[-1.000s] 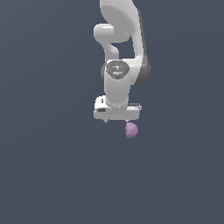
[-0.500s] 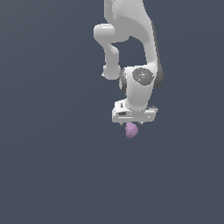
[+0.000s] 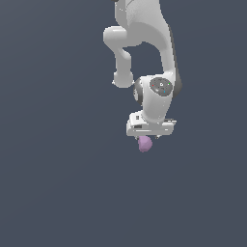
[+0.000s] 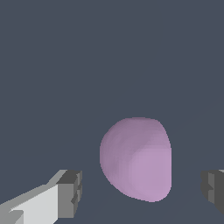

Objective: Pick up the object and move it to a goal position.

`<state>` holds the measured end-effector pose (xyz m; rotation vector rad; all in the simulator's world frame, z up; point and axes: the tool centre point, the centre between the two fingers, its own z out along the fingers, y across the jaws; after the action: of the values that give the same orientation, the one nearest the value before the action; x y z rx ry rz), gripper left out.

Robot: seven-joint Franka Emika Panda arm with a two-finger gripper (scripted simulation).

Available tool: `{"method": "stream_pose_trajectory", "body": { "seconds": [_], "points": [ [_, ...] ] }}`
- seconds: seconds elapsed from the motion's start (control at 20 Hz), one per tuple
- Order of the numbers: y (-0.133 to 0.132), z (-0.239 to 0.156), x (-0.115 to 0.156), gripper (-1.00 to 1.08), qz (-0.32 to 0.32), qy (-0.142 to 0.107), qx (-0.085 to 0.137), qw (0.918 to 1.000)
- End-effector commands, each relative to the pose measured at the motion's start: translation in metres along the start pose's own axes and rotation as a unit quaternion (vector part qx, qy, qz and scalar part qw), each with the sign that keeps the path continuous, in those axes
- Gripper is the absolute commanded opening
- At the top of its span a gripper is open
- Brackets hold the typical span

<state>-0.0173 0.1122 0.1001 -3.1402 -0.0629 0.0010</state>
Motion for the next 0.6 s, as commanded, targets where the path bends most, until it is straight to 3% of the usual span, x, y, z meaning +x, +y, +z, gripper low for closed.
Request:
{"method": "stream_pose_trajectory", "body": {
  "seconds": [0.0, 0.55],
  "points": [
    [0.0, 0.009, -0.001, 1.0, 0.0, -0.001, 0.0, 1.0],
    [-0.001, 0.045, 0.0, 1.0, 0.0, 0.0, 0.0, 1.0]
  ]
}}
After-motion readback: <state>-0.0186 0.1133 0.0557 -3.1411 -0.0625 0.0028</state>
